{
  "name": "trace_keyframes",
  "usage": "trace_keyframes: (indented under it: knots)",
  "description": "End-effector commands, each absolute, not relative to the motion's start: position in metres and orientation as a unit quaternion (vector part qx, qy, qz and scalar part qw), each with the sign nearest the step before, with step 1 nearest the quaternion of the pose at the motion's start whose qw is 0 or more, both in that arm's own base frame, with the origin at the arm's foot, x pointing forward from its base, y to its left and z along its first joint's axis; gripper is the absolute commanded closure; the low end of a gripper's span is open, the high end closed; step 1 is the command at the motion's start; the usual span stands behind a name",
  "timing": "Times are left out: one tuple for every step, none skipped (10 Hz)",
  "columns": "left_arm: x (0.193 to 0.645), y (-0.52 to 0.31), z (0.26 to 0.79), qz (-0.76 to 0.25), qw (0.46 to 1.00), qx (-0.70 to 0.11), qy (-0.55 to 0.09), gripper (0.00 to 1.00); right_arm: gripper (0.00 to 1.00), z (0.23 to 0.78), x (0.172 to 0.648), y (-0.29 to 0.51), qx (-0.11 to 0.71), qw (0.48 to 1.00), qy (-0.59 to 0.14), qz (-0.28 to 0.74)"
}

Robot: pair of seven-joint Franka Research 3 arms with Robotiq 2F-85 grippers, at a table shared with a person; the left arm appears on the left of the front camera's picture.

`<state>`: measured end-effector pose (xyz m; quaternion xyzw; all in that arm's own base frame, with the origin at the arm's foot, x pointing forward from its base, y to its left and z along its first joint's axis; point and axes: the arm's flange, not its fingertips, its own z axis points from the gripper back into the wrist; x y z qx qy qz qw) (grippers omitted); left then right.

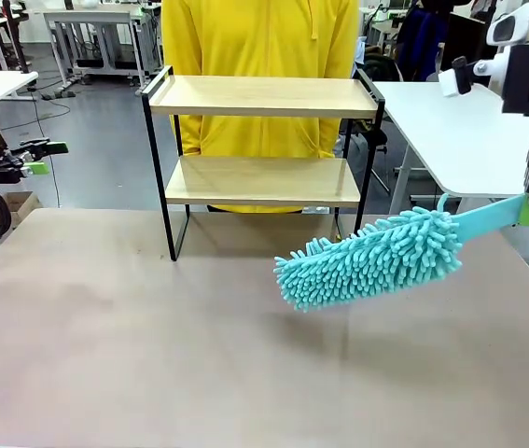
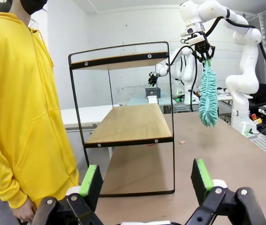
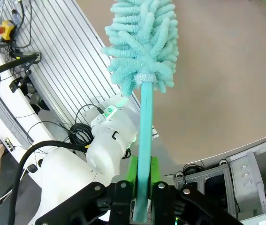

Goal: Clean the shelf.
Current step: Hand the Duster back to the human.

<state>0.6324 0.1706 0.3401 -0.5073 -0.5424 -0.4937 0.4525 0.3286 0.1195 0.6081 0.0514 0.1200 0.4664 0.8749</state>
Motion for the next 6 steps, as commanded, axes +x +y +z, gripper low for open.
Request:
trace_keyframes:
  knots:
    - [0.6306, 0.1703, 0.3433, -0.494, 0.455, -0.505, -0.543, 0.00, 0.87, 0.6101, 0.3287, 0.1190, 0.050, 0.878, 0.116, 0.461]
    - [0.6306, 0.1703, 0.3433, -0.494, 0.455, -0.505, -0.543, 0.00, 0.87, 0.6101, 0.3287, 0.1190, 0.050, 0.878, 0.116, 0.461]
    - [0.6306, 0.1703, 0.3433, -0.494, 0.455, -0.505, -0.543, 0.00, 0.87, 0.6101, 0.3287, 0.1190, 0.050, 0.878, 0.116, 0.461]
    - [0.6306, 0.1703, 0.3433, -0.494, 0.455, -0.505, -0.543, 0.00, 0.87, 0.6101, 0.3287, 0.1190, 0.050, 0.878, 0.116, 0.461]
    - [0.6306, 0.1703, 0.3433, -0.494, 0.455, -0.505, -0.543, 0.00, 0.87, 0.6101, 0.3287, 0.1190, 0.050, 0.878, 0.116, 0.461]
    - [0.6306, 0.1703, 0.3433, -0.494, 0.455, -0.505, -0.543, 0.00, 0.87, 0.6101, 0.3287, 0.1190, 0.050, 0.878, 0.116, 0.461]
